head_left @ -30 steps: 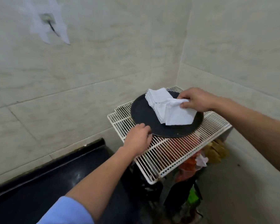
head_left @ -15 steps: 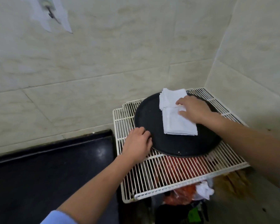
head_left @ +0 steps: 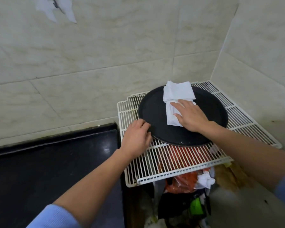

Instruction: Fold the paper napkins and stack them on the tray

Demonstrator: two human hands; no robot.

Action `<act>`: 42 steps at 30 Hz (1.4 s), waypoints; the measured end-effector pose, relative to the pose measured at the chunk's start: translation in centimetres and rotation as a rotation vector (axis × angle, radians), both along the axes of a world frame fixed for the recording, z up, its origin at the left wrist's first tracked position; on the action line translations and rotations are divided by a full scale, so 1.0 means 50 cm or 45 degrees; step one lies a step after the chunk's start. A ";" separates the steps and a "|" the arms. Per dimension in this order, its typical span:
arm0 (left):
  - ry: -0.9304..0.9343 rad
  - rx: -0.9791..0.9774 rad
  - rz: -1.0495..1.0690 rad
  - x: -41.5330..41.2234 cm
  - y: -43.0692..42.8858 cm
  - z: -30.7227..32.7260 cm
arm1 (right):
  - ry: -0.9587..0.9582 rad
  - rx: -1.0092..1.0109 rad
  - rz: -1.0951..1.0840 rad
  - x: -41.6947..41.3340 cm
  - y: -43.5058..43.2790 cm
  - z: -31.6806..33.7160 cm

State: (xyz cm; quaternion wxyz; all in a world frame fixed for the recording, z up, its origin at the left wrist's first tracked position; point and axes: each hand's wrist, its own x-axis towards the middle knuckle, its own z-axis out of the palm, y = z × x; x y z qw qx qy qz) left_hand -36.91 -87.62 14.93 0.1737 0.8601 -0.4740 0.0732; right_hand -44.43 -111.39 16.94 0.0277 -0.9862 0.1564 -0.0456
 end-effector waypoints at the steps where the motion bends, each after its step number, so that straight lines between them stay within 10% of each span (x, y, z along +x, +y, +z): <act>1: -0.013 -0.001 0.014 -0.002 0.024 0.005 | -0.027 -0.018 -0.017 0.003 0.013 0.015; 10: 0.088 0.090 0.392 -0.048 0.442 0.003 | -0.316 0.007 0.401 0.053 0.395 0.076; 23: 0.306 0.196 1.340 -0.314 1.244 -0.067 | 0.128 0.137 1.255 0.058 1.225 -0.075; 42: 0.614 0.081 2.371 -0.541 1.924 -0.146 | 0.304 -0.015 2.220 0.150 2.233 -0.174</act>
